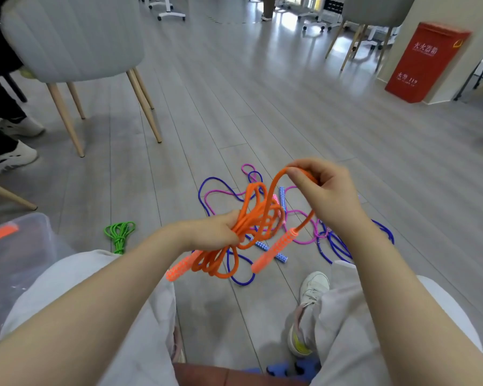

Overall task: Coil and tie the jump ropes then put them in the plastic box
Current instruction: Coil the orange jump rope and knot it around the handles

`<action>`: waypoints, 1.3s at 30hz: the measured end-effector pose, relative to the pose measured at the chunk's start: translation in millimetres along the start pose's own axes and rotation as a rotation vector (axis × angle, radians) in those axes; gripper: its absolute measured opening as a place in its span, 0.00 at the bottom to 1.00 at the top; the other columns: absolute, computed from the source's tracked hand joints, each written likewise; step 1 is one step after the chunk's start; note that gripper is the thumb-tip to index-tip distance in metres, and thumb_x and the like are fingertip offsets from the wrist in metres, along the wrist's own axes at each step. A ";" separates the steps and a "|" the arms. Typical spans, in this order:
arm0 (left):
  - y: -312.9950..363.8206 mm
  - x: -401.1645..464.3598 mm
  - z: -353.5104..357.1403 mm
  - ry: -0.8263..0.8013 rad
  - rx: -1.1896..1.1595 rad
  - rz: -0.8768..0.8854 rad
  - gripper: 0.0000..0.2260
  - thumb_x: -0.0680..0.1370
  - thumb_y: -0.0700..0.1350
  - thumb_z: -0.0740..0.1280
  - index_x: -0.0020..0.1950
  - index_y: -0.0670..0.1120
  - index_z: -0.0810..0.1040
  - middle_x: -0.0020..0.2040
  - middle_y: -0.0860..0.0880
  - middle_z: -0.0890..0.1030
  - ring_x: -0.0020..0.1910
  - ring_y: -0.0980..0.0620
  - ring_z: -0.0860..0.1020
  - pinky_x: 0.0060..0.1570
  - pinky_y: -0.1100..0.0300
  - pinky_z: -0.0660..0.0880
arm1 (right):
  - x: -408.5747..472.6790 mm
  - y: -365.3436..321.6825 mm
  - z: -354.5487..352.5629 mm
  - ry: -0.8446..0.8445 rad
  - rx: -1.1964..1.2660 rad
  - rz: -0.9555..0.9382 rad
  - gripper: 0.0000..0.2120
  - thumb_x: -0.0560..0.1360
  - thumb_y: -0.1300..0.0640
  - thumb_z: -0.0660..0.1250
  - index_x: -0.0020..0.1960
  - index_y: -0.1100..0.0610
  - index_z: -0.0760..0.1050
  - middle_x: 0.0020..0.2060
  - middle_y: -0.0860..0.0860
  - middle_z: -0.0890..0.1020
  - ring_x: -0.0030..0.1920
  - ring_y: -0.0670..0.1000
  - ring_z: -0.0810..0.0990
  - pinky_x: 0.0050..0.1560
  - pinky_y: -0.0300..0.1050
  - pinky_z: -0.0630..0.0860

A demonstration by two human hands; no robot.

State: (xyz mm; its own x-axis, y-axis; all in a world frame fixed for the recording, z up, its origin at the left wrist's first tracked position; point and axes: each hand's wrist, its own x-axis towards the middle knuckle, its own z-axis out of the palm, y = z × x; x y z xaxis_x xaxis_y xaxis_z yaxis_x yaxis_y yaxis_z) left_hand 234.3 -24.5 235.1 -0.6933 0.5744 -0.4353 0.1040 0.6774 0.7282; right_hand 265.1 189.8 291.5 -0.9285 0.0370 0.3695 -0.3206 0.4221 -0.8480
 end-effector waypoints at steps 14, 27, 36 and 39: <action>26.2 -16.5 22.5 -0.186 0.008 0.123 0.11 0.71 0.46 0.61 0.53 0.52 0.74 0.43 0.50 0.76 0.41 0.53 0.73 0.49 0.48 0.77 | 49.3 55.3 20.1 -0.362 -0.361 -0.030 0.03 0.76 0.54 0.71 0.47 0.51 0.83 0.37 0.44 0.82 0.37 0.38 0.77 0.42 0.35 0.72; -5.0 -22.7 -53.3 0.432 -0.203 -0.003 0.07 0.68 0.43 0.68 0.45 0.44 0.77 0.36 0.47 0.76 0.37 0.50 0.74 0.43 0.52 0.74 | -10.9 47.8 84.3 -0.696 -0.280 0.258 0.13 0.81 0.50 0.60 0.39 0.48 0.75 0.31 0.49 0.74 0.32 0.47 0.71 0.37 0.42 0.70; -19.5 -11.8 -55.1 0.656 0.301 -0.133 0.09 0.77 0.45 0.67 0.48 0.49 0.66 0.42 0.51 0.74 0.44 0.45 0.74 0.40 0.55 0.68 | -29.9 -21.8 80.9 -0.640 -0.586 -0.014 0.14 0.82 0.50 0.55 0.39 0.54 0.64 0.31 0.49 0.70 0.34 0.54 0.70 0.32 0.48 0.66; -12.6 -4.9 -42.6 0.588 0.437 -0.084 0.08 0.74 0.44 0.68 0.48 0.50 0.70 0.45 0.49 0.77 0.45 0.46 0.74 0.40 0.56 0.68 | -28.1 -27.6 77.3 -0.638 -0.708 -0.094 0.16 0.80 0.52 0.56 0.35 0.53 0.60 0.29 0.48 0.66 0.34 0.55 0.68 0.28 0.45 0.59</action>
State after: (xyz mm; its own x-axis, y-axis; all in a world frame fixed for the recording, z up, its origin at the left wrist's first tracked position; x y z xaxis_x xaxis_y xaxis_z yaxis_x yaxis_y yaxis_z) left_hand 206.1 -55.5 250.6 -0.9664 0.2547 -0.0352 0.2236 0.9001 0.3739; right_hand 285.6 107.2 275.2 -0.8989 -0.4372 -0.0296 -0.4055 0.8555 -0.3220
